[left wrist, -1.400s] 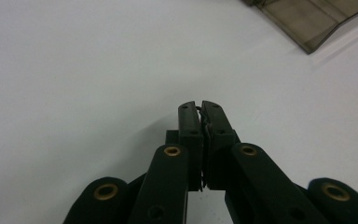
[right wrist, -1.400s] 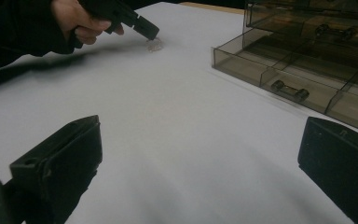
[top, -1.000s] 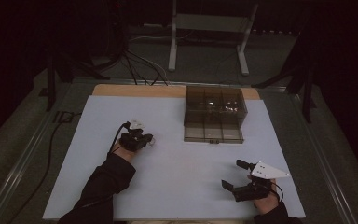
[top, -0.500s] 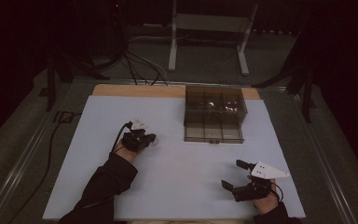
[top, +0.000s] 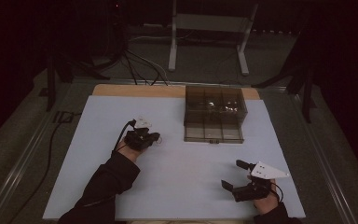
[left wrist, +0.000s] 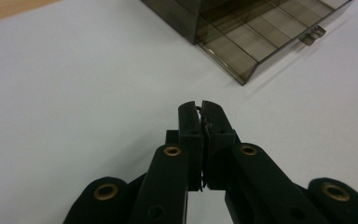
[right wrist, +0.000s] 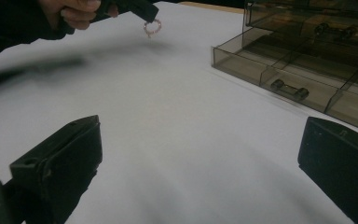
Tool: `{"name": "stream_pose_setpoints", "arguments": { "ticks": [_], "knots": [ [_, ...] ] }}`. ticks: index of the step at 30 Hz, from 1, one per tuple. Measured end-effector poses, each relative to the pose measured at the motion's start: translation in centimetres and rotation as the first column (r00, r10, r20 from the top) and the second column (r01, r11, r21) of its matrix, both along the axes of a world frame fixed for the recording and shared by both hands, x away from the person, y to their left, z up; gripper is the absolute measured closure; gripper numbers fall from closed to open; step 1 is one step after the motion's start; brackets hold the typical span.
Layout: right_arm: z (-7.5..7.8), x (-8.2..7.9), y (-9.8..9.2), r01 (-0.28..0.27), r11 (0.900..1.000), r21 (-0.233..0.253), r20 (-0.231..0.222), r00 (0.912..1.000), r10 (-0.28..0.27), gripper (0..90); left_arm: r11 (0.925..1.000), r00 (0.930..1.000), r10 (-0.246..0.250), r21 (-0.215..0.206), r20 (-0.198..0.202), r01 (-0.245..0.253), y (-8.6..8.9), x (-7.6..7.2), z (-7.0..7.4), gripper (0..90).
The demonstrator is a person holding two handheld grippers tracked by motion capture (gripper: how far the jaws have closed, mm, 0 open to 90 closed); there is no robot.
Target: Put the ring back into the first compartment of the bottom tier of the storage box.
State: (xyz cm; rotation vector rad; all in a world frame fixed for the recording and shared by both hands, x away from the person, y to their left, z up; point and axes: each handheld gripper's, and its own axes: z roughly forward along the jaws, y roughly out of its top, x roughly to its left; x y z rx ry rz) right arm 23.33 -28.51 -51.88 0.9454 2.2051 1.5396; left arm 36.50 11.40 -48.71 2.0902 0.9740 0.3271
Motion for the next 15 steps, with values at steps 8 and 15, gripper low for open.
{"name": "stream_pose_setpoints", "arguments": {
  "ticks": [8, 15],
  "knots": [
    [0.1, 0.0, 0.0, 0.002, 1.0, 0.006, -0.001, 1.0, -0.002, 0.0, 0.9996, 0.9996, -0.027, 0.004, 0.004, 0.027, -0.4, 0.0, 0.6, 89.8],
    [0.0, 0.0, 0.0, 0.003, 1.0, 0.007, -0.004, 1.0, -0.003, 0.0, 0.9991, 0.9991, -0.041, 0.001, 0.012, 0.041, -1.0, 0.1, 1.3, 89.8]
  ]
}}
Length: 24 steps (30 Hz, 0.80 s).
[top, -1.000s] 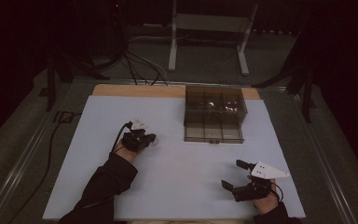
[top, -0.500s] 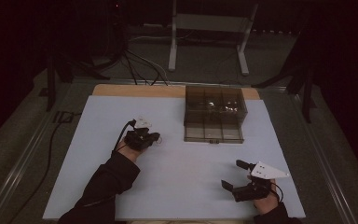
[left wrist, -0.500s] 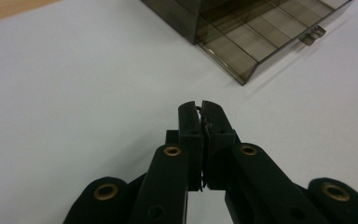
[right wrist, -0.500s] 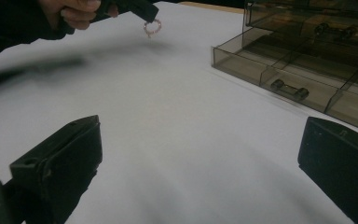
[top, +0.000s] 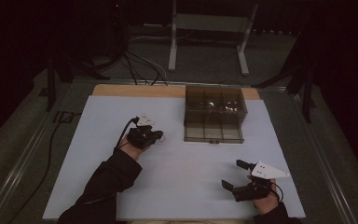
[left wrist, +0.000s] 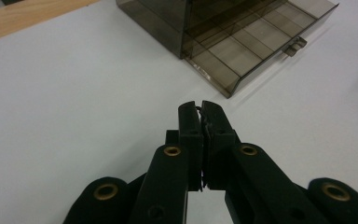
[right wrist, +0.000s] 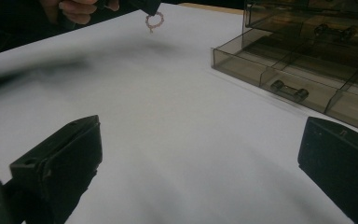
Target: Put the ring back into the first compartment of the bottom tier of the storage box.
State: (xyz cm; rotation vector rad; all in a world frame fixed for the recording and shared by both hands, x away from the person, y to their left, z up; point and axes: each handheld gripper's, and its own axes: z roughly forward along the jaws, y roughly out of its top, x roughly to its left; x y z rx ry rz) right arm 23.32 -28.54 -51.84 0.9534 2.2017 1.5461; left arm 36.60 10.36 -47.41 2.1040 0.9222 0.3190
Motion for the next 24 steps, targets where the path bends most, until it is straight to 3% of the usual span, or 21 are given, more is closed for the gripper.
{"name": "stream_pose_setpoints", "arguments": {
  "ticks": [24],
  "knots": [
    [0.0, 0.0, -0.1, -0.003, 1.0, 0.002, 0.003, 1.0, 0.003, 0.0, 0.9985, 0.9983, -0.054, 0.001, 0.023, 0.054, -2.3, 0.7, 1.9, 89.8]
  ]
}}
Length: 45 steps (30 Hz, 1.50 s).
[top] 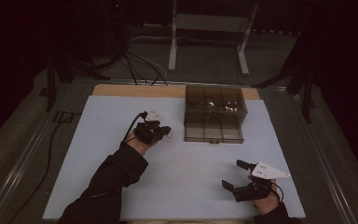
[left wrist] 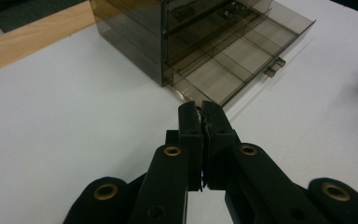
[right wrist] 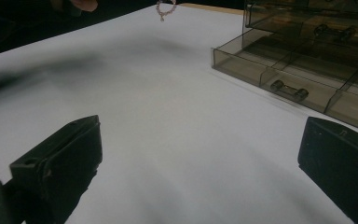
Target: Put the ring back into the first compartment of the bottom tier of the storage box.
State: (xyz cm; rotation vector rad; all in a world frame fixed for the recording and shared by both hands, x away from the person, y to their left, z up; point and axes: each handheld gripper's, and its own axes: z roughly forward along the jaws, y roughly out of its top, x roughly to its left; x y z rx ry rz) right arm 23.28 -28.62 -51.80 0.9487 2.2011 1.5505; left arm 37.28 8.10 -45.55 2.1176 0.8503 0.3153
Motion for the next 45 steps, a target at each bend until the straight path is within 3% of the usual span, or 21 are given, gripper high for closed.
{"name": "stream_pose_setpoints", "arguments": {
  "ticks": [18, 45],
  "knots": [
    [0.0, 0.0, 0.0, 0.001, 1.0, 0.0, 0.002, 1.0, -0.001, 0.0, 0.9993, 0.9992, -0.038, 0.0, 0.012, 0.038, -1.5, 0.3, 0.8, 89.7],
    [0.1, -0.1, 0.0, -0.005, 1.0, -0.001, 0.002, 1.0, 0.005, 0.0, 0.9964, 0.997, -0.075, -0.04, 0.023, 0.075, -4.0, 1.5, 2.0, 89.7]
  ]
}}
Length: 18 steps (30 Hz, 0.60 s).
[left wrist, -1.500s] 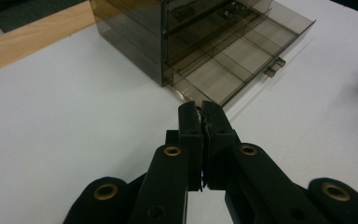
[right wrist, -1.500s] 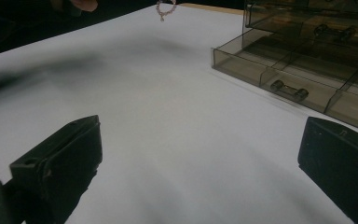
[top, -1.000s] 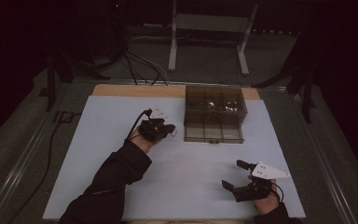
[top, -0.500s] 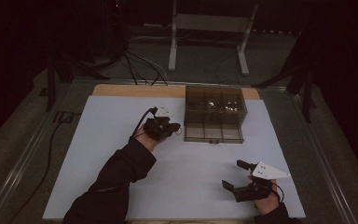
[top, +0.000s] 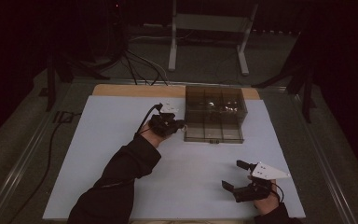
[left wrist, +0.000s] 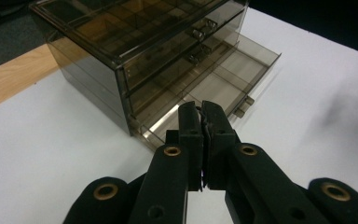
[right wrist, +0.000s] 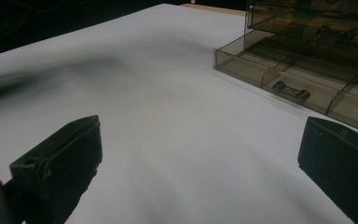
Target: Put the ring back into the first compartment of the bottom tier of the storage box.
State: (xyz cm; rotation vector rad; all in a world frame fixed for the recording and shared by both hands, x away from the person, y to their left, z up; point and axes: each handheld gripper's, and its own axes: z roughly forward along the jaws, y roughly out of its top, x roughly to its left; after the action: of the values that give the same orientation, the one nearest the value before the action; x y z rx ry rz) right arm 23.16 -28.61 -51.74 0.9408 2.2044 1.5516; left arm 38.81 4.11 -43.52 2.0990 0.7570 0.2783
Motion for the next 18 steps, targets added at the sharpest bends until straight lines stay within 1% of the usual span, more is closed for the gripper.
{"name": "stream_pose_setpoints", "arguments": {
  "ticks": [4, 6, 8, 10, 14, 16, 18],
  "knots": [
    [0.0, 0.0, 0.0, 0.0, 1.0, 0.001, 0.002, 1.0, 0.0, 0.0, 1.0, 1.0, -0.003, -0.003, -0.006, 0.003, -0.2, 0.2, -0.1, 89.7],
    [0.0, 0.0, -0.1, 0.0, 1.0, 0.003, 0.002, 1.0, 0.0, 0.0, 1.0, 1.0, -0.004, 0.0, -0.002, 0.004, -0.4, 0.3, -0.1, 89.7],
    [0.0, 0.0, 0.0, -0.001, 1.0, 0.001, 0.002, 1.0, 0.001, 0.0, 0.9999, 1.0, -0.001, -0.011, -0.003, 0.001, -0.5, 0.4, -0.1, 89.7],
    [0.0, 0.0, 0.0, -0.001, 1.0, 0.0, 0.002, 1.0, 0.001, 0.0, 0.9999, 1.0, -0.001, -0.013, -0.001, 0.001, -0.6, 0.6, -0.1, 89.7],
    [0.0, 0.0, 0.0, 0.0, 1.0, 0.0, 0.003, 1.0, 0.0, 0.0, 0.9999, 1.0, -0.005, -0.012, 0.003, 0.005, -1.1, 0.8, -0.2, 89.7],
    [0.0, 0.0, -0.1, 0.001, 1.0, 0.001, 0.005, 1.0, -0.001, 0.0, 0.9998, 1.0, -0.007, -0.019, 0.0, 0.007, -1.4, 0.9, -0.2, 89.7],
    [0.0, 0.0, -0.1, 0.0, 1.0, 0.001, 0.003, 1.0, 0.0, 0.0, 0.9997, 0.9999, -0.015, -0.02, 0.005, 0.015, -1.7, 0.8, -0.2, 89.7]
  ]
}}
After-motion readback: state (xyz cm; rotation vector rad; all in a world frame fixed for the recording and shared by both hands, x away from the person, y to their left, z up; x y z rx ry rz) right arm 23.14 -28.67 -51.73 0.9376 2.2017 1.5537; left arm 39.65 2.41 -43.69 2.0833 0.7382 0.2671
